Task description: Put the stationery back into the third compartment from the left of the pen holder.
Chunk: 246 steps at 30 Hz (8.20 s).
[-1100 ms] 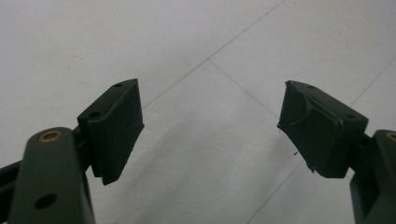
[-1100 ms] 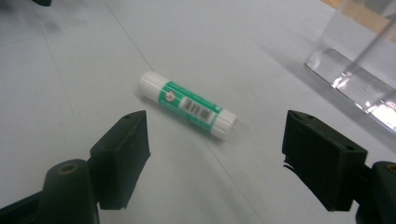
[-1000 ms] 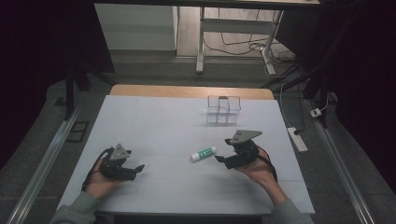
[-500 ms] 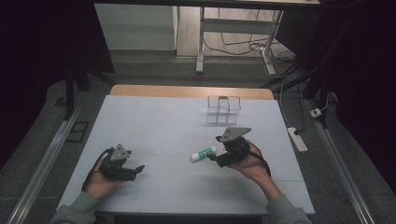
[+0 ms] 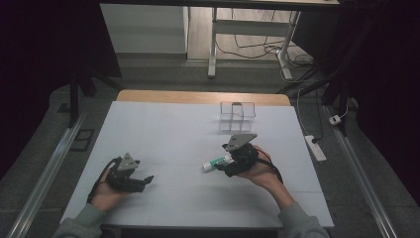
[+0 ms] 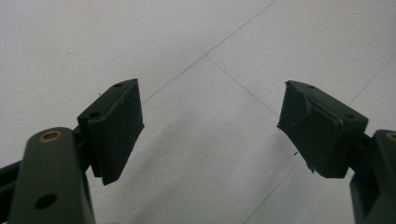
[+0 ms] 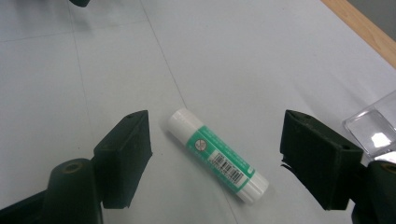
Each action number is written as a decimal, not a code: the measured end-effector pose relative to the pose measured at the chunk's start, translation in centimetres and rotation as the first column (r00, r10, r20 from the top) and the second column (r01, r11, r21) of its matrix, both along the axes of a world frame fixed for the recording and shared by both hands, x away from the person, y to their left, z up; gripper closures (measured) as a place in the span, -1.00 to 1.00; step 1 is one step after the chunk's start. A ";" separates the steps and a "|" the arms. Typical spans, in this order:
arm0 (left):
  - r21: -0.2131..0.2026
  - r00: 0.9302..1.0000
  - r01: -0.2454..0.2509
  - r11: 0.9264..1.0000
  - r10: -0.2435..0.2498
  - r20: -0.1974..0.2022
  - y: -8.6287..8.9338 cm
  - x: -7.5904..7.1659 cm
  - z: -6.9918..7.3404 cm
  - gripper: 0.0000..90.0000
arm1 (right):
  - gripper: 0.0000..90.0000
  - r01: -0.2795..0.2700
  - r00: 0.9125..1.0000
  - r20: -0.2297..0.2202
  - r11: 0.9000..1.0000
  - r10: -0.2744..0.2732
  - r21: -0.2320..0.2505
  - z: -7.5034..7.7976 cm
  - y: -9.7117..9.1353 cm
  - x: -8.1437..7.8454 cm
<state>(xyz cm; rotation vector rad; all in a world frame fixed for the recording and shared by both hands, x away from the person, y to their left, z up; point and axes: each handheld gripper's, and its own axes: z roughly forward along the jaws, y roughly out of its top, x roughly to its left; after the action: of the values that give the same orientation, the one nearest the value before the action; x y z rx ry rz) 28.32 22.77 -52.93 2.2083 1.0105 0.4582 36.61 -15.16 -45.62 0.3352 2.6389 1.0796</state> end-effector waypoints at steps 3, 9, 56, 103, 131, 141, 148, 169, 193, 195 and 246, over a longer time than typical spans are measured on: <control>-0.002 1.000 0.001 1.000 -0.001 0.000 0.0 0.0 0.0 -0.53 | -0.46 -0.015 1.000 -0.009 1.000 0.015 -0.008 -0.1 0.4 0.2; 0.000 1.000 0.001 1.000 -0.001 -0.002 0.0 0.0 0.0 -0.53 | -0.45 -0.055 0.998 -0.012 0.998 0.054 -0.030 0.3 1.2 0.3; 0.012 1.000 0.013 1.000 -0.013 -0.007 -0.2 0.0 -0.2 -0.53 | -0.43 -0.206 0.978 -0.072 0.970 0.198 -0.131 -0.5 6.2 1.7; 0.024 0.999 0.021 0.999 -0.020 -0.025 -0.4 0.0 -0.5 -0.53 | 0.15 -0.301 0.948 -0.205 0.893 0.243 -0.334 -5.0 6.0 4.3; 0.021 1.000 0.004 1.000 -0.003 -0.014 -0.2 0.0 -0.5 -0.50 | 0.43 -0.211 0.968 -0.168 0.969 0.188 -0.128 -1.7 3.3 4.6; 0.019 1.000 0.003 1.000 -0.002 -0.015 -0.1 0.0 -0.5 -0.50 | 0.43 -0.151 0.983 -0.120 0.985 0.142 -0.077 -0.4 3.1 4.3; 0.015 1.000 0.004 1.000 -0.004 -0.013 -0.1 0.0 -0.5 -0.50 | 0.43 -0.103 0.990 -0.101 0.994 0.100 -0.027 0.4 2.8 4.1; 0.016 1.000 0.009 1.000 -0.008 -0.018 -0.2 0.1 -0.6 -0.50 | 0.43 0.058 0.997 -0.057 0.989 -0.050 0.135 2.5 0.9 4.5; 0.018 1.000 0.013 1.000 -0.013 -0.023 -0.2 0.1 -0.7 -0.50 | 0.43 0.308 0.951 -0.052 0.920 -0.305 0.241 3.6 -2.1 6.0; 0.019 1.000 0.014 1.000 -0.013 -0.022 -0.2 0.1 -0.7 -0.50 | 0.43 0.312 0.949 -0.047 0.919 -0.310 0.241 3.7 -2.2 6.0; 0.012 0.999 0.025 1.000 -0.025 -0.021 -0.2 -0.1 -0.7 -0.50 | 0.42 0.580 0.785 -0.039 0.711 -0.618 0.397 3.6 -5.3 16.3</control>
<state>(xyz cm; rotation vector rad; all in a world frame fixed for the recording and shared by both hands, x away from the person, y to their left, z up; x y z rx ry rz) 28.22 22.57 -53.60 2.2380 0.9923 0.4321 52.95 -20.44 -42.03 1.1091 1.9527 1.3130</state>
